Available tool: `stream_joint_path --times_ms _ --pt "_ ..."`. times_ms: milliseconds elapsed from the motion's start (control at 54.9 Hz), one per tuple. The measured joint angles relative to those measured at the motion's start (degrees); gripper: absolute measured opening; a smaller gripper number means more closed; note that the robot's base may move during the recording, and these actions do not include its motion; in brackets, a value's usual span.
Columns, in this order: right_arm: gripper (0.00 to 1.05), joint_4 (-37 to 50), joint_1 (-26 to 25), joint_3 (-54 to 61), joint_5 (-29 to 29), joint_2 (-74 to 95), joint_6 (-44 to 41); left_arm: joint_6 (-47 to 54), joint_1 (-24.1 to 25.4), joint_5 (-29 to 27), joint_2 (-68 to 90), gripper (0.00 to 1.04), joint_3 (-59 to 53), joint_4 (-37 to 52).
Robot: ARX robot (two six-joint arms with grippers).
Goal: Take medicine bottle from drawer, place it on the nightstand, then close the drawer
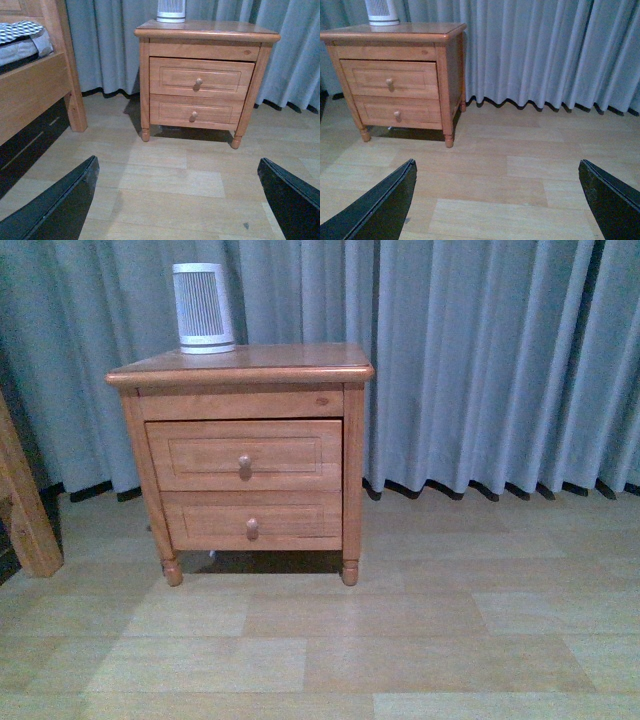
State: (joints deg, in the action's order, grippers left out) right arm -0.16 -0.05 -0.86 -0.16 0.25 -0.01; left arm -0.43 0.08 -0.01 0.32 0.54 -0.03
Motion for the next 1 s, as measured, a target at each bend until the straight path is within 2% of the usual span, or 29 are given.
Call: stream_joint_path --times_ms 1002 --pt "0.98 0.0 -0.02 0.0 -0.02 -0.02 0.0 0.0 -0.04 -0.02 -0.04 0.98 0.0 0.0"
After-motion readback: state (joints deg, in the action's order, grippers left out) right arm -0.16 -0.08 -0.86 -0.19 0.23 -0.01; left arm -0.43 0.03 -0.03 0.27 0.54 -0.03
